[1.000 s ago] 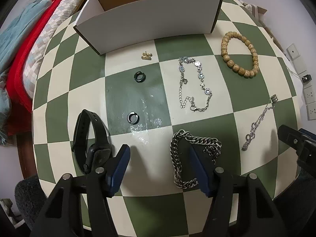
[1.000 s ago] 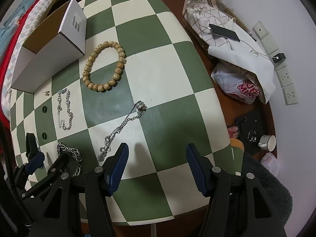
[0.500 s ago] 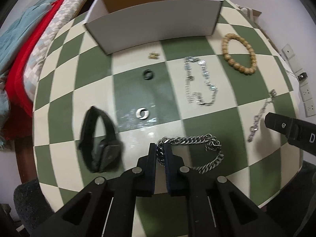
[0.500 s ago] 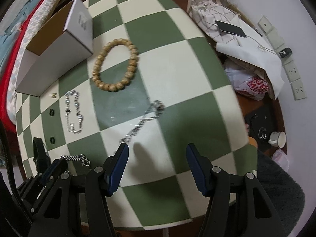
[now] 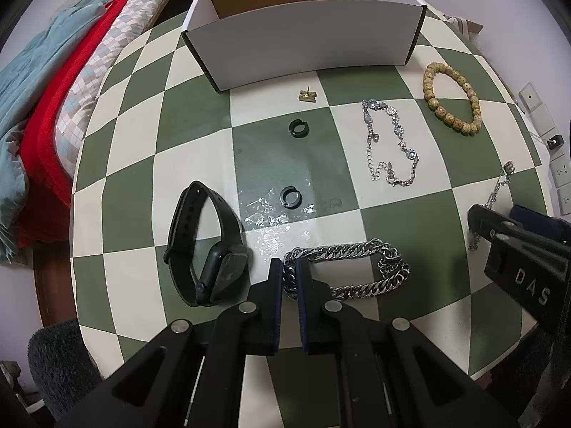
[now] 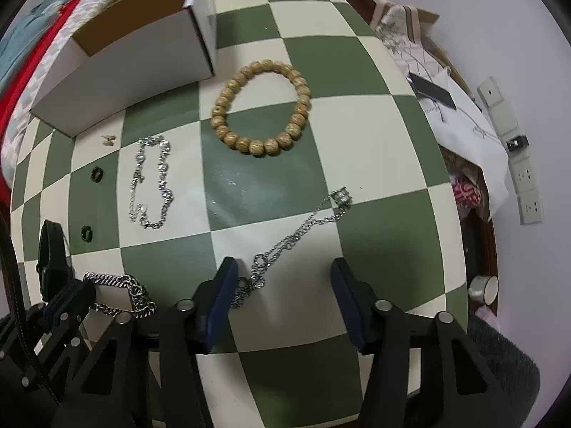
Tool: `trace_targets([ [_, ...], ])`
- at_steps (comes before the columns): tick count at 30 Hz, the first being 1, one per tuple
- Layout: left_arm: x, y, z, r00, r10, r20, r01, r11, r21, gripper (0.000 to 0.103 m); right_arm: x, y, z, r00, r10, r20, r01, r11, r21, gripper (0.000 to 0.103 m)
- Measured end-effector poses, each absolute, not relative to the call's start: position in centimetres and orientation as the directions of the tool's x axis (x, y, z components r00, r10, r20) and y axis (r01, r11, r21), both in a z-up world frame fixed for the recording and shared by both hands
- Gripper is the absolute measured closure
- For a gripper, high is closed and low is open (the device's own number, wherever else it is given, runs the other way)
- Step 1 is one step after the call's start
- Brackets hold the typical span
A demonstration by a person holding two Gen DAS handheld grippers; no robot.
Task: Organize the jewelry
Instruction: 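Close the right tool on the thin silver chain, then carry both chains over the white box and open both tools to drop them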
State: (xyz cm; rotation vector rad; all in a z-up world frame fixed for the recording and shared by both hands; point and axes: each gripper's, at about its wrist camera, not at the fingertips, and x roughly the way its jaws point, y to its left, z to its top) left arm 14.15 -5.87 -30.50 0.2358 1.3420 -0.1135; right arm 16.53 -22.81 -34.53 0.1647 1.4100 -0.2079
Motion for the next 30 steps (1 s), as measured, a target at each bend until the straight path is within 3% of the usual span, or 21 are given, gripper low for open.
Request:
trace_targets([
  [2, 14.3, -5.9, -30.5, 0.226, 0.054, -0.973, 0.215, 0.971, 0.103, 0.098, 16.3, -22.4, -34.3, 0.164, -0.05, -0.985, 0.219, 0.976, -0.013, 0.073],
  [3, 14.3, -5.9, -30.5, 0.226, 0.054, -0.973, 0.215, 0.971, 0.104, 0.098, 16.3, -21.8, -34.1, 0.168, -0.054, -0.984, 0.209, 0.978, -0.018, 0.094],
  [4, 14.3, -5.9, -30.5, 0.226, 0.054, -0.973, 0.216, 0.971, 0.104, 0.098, 16.4, -21.6, -34.1, 0.166, -0.063, -0.984, 0.202, 0.979, -0.029, 0.1],
  [17, 14.3, -6.2, -27.1, 0.286, -0.002, -0.958, 0.219, 0.974, 0.063, 0.098, 13.3, -27.2, -30.3, 0.258, 0.042, -0.965, 0.342, 0.93, 0.132, 0.103],
  [30, 15.5, -6.1, -20.5, 0.376, -0.081, -0.923, 0.207, 0.978, -0.002, 0.101, 13.0, -27.1, -23.7, 0.378, 0.086, -0.922, 0.297, 0.932, 0.209, 0.103],
])
